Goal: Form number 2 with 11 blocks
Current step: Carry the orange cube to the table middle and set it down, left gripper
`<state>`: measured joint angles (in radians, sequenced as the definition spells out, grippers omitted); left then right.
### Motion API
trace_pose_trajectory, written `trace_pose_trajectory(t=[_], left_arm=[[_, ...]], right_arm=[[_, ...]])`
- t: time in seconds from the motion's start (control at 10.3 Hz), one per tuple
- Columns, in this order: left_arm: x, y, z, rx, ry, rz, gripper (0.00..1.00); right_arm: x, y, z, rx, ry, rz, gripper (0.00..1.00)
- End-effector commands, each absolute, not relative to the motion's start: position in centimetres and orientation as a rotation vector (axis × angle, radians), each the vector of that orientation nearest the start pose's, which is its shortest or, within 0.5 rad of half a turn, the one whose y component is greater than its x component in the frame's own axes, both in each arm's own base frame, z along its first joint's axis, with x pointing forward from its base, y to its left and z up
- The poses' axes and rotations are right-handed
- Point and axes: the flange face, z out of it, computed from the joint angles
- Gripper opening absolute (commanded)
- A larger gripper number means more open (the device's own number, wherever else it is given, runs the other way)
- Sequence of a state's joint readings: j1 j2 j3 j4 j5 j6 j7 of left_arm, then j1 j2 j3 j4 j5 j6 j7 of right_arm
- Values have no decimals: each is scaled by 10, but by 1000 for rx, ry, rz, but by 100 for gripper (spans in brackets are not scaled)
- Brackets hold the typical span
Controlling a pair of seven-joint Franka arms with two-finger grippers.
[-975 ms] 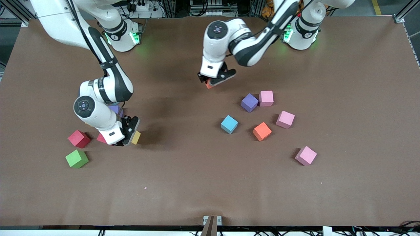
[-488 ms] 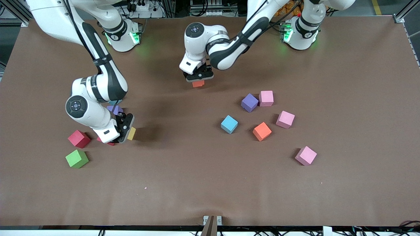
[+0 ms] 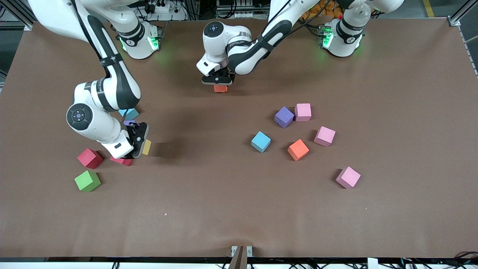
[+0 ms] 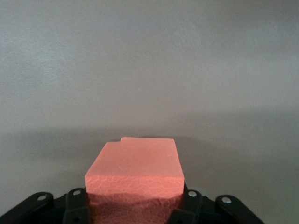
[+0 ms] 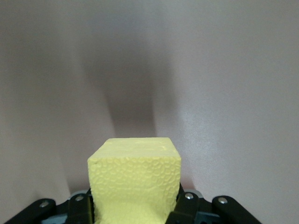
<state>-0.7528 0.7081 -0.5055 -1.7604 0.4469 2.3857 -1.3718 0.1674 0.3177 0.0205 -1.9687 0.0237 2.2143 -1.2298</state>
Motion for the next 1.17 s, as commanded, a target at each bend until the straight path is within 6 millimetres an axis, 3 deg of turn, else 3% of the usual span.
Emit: trace_pose_trajectory(t=[0.0,0.29,0.39,0.78,0.88,0.98,1.07], left_arm=[[238,-623,201,-3162,301,-10,18],[263,-618,191,-3170,244,37,18],[277,-628,190,-3201,164,60,18],[285,-629,178,-3205,18,119,18],[287,-627,177,-3202,13,114,35],[288,-627,177,-3197,7,110,99],[286,-627,179,-3191,-39,109,100]], right_arm=[[567,113,328,-2309,-2020,93,46],[537,134,337,-2274,-2056,112,46],[527,135,335,-2268,-2060,119,46],[498,150,324,-2245,-2097,111,46],[499,151,320,-2250,-2098,99,46],[498,149,318,-2253,-2091,107,46],[499,150,319,-2252,-2093,105,46]])
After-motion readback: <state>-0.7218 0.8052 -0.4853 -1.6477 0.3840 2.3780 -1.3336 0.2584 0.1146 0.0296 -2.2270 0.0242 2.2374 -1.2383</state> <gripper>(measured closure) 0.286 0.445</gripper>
